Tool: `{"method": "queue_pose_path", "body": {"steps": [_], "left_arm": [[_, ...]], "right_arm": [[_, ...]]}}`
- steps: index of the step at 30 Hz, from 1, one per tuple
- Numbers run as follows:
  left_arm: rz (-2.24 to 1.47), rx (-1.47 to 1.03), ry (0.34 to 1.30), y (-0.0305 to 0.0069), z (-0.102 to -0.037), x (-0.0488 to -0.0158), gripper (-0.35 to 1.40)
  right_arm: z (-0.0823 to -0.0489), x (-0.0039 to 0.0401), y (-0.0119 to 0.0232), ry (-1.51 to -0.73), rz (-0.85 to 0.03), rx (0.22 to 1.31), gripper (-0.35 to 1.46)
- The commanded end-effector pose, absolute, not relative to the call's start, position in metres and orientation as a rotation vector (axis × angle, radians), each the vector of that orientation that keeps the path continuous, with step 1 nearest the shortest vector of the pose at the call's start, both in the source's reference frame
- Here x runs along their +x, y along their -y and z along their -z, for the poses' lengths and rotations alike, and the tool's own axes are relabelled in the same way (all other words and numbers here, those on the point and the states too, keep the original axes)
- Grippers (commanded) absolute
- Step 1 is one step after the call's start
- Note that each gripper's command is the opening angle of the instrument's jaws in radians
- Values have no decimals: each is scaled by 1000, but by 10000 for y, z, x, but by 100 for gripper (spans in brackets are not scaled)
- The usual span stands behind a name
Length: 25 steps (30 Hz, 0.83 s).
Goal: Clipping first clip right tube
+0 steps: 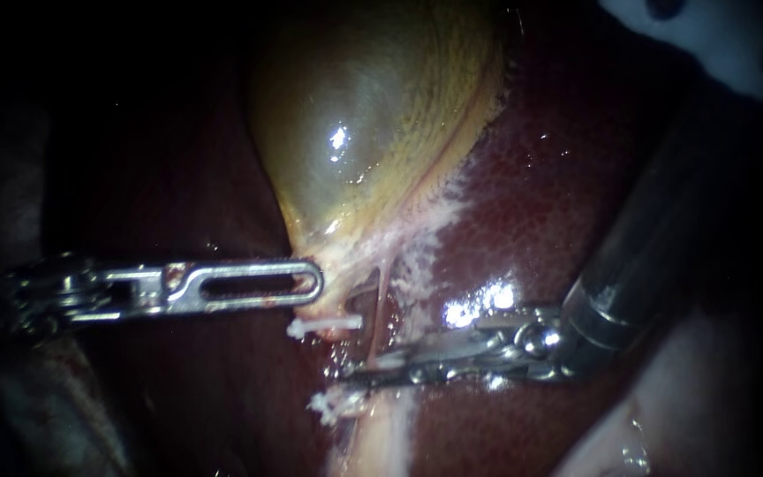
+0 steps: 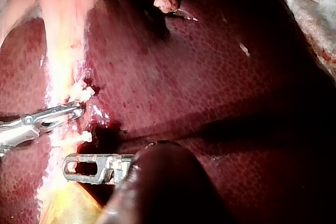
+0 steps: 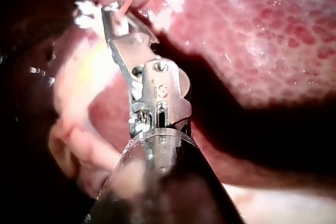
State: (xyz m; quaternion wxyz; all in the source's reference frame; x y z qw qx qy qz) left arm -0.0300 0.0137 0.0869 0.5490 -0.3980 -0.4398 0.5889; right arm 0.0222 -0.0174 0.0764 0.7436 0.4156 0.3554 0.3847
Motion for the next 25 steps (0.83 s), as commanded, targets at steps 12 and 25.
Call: {"method": "queue_pose_path", "body": {"steps": [12, 25], "left_arm": [[-1394, -943, 1041, -136, -869, -301, -35], [-1394, -943, 1040, -136, -869, -301, -35]], "right_arm": [[-771, 223, 179, -762, -835, 902, -35], [-771, 223, 180, -762, -834, 902, -35]]}}
